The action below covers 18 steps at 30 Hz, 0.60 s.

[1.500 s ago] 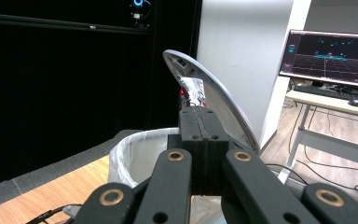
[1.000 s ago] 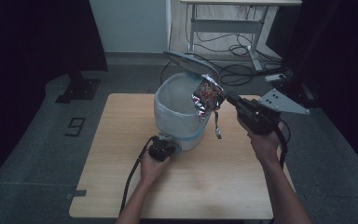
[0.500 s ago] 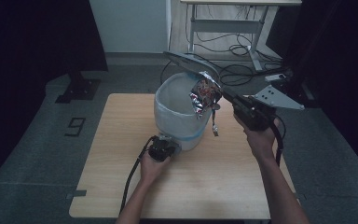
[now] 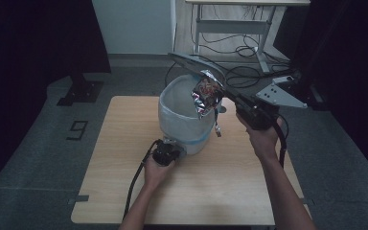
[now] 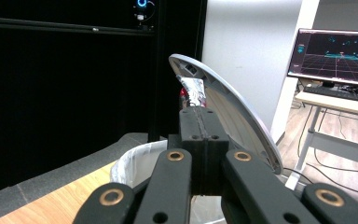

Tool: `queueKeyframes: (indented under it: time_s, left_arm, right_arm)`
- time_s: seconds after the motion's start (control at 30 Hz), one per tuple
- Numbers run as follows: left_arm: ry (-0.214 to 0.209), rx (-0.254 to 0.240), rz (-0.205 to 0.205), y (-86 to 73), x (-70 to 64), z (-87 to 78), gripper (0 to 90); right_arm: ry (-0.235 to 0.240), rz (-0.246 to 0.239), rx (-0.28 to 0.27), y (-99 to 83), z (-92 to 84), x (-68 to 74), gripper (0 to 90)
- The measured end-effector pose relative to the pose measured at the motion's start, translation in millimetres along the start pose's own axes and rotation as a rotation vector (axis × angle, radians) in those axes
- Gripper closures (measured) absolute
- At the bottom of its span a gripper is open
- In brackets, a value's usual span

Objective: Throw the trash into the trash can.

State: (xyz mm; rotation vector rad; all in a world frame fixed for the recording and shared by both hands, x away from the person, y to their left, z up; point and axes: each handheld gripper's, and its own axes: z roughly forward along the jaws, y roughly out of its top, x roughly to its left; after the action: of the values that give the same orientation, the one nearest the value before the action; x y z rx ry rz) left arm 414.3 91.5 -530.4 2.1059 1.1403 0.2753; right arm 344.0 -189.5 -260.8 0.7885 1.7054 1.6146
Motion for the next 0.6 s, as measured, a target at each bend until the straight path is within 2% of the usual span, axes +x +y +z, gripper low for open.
queueKeyframes:
  time_s: [0.6]
  left_arm:
    - [-0.003, 0.000, 0.000, 0.1, 0.6, 0.0, 90.0]
  right_arm:
    - [-0.002, 0.008, -0.002, -4.0, 13.7, 1.0, 90.0]
